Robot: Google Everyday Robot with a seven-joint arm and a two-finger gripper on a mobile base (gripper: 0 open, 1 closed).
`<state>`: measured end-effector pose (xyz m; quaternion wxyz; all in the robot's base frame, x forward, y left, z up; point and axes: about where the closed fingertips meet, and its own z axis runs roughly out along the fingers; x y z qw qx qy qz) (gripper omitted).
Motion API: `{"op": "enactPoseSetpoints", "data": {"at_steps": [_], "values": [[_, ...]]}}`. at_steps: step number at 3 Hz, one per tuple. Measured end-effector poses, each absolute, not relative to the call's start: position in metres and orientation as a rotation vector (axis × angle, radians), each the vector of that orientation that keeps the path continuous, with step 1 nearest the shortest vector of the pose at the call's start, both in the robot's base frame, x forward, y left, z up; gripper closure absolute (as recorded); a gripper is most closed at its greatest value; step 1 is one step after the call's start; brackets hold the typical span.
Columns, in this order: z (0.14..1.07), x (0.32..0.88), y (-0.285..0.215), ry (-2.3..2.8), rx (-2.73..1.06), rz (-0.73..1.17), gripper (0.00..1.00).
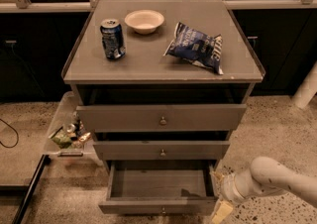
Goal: Close bottom drawer
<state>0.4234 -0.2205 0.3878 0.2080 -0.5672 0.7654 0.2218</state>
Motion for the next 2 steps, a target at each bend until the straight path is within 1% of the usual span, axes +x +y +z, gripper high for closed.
{"op": "enactPoseSetpoints", "data": {"at_steps": [1,2], "values": [[0.344,0.423,-0.224,2.218,-1.471,0.638,0.19],[0.286,0.414,-0.222,2.24,-1.365,0.695,0.43]]}}
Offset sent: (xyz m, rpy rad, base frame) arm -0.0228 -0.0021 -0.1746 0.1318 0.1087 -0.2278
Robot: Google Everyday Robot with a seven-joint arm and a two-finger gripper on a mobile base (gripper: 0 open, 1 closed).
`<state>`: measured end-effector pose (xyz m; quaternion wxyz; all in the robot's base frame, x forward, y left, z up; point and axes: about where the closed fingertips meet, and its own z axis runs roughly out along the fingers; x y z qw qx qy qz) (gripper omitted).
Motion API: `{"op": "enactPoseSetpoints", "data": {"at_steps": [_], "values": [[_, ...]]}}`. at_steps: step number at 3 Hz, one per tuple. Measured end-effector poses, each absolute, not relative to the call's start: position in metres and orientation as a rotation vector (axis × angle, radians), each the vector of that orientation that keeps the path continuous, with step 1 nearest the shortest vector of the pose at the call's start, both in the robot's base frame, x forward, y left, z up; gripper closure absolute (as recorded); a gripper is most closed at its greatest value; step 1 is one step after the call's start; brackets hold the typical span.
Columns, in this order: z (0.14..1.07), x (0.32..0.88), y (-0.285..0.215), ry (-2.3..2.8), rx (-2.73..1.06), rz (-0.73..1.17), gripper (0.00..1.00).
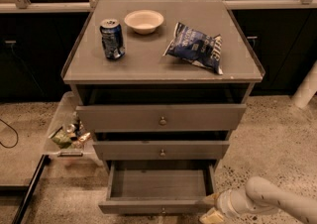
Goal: Close bottom drawer
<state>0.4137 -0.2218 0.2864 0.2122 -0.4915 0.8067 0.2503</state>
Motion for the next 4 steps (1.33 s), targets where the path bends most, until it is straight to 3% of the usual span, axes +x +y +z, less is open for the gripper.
{"op": "enactPoseSetpoints", "data": {"at_steps": [2,3,4], "values": [[0.214,0.421,-0.208,2.142,-1.358,0.697,0.89],[0.187,0.433,-0.206,2.132,-1.385,0.674,1.0],[0.162,0.435,-0.205,2.15,-1.403,0.657,1.0]]}}
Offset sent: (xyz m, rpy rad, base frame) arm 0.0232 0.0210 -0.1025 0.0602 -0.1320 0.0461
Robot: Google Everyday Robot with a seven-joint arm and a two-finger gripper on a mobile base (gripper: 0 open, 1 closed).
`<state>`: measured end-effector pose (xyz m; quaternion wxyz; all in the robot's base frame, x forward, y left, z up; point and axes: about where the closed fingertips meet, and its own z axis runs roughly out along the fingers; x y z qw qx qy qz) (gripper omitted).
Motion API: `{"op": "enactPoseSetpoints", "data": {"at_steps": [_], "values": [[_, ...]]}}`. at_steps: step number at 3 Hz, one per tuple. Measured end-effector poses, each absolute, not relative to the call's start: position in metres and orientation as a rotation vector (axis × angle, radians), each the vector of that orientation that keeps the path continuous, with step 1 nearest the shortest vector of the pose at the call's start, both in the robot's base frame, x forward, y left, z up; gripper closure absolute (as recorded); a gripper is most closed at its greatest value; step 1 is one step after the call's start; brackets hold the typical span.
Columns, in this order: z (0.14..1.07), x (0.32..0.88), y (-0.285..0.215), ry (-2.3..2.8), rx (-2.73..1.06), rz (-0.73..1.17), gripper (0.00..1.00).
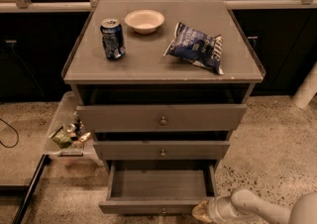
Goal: Close bottom drawer
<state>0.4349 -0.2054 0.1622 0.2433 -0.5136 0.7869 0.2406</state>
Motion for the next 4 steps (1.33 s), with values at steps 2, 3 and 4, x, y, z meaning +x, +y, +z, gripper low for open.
{"op": "enactPoseSetpoints", "data": {"at_steps": [2,3,4], "values": [[0.1617,0.4348,-0.205,2.15,-1.403,0.658,0.57],[0.1617,0.4348,-0.205,2.15,-1.403,0.658,0.35],[0.1619,0.4354,-0.2049,2.149,-1.404,0.657,0.11]]}}
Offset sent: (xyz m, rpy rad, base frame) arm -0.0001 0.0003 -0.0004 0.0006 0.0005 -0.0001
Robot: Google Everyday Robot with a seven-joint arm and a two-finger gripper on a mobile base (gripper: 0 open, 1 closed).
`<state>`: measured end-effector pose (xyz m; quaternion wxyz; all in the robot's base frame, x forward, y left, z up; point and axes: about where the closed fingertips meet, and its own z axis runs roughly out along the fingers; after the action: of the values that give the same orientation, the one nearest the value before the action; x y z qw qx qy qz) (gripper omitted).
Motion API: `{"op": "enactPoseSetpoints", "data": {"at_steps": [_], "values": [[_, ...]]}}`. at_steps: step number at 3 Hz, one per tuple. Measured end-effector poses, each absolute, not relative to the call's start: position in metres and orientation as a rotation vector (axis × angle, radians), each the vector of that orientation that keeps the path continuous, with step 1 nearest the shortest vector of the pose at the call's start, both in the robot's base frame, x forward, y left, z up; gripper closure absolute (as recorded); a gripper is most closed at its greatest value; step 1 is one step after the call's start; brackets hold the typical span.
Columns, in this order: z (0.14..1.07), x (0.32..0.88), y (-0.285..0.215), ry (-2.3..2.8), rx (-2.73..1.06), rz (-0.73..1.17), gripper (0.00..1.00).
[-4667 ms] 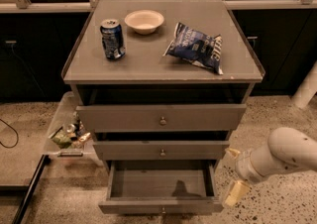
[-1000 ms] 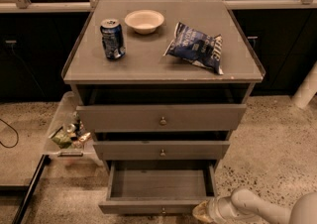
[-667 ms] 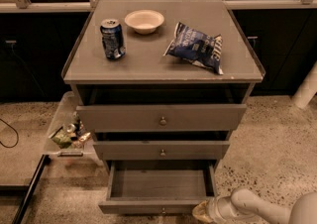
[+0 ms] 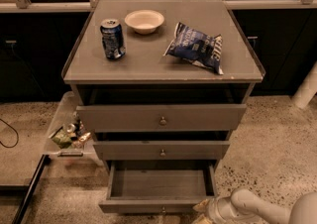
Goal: Close bottom drawer
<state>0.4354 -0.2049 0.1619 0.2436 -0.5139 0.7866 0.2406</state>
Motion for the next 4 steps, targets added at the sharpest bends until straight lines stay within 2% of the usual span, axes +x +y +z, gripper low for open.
{"op": "enactPoseSetpoints", "data": {"at_steps": [1,4], "values": [[0.168,0.449,-0.202,2.118,-1.435,0.621,0.15],[0.174,0.532,-0.199,1.862,-1.643,0.482,0.85]]}}
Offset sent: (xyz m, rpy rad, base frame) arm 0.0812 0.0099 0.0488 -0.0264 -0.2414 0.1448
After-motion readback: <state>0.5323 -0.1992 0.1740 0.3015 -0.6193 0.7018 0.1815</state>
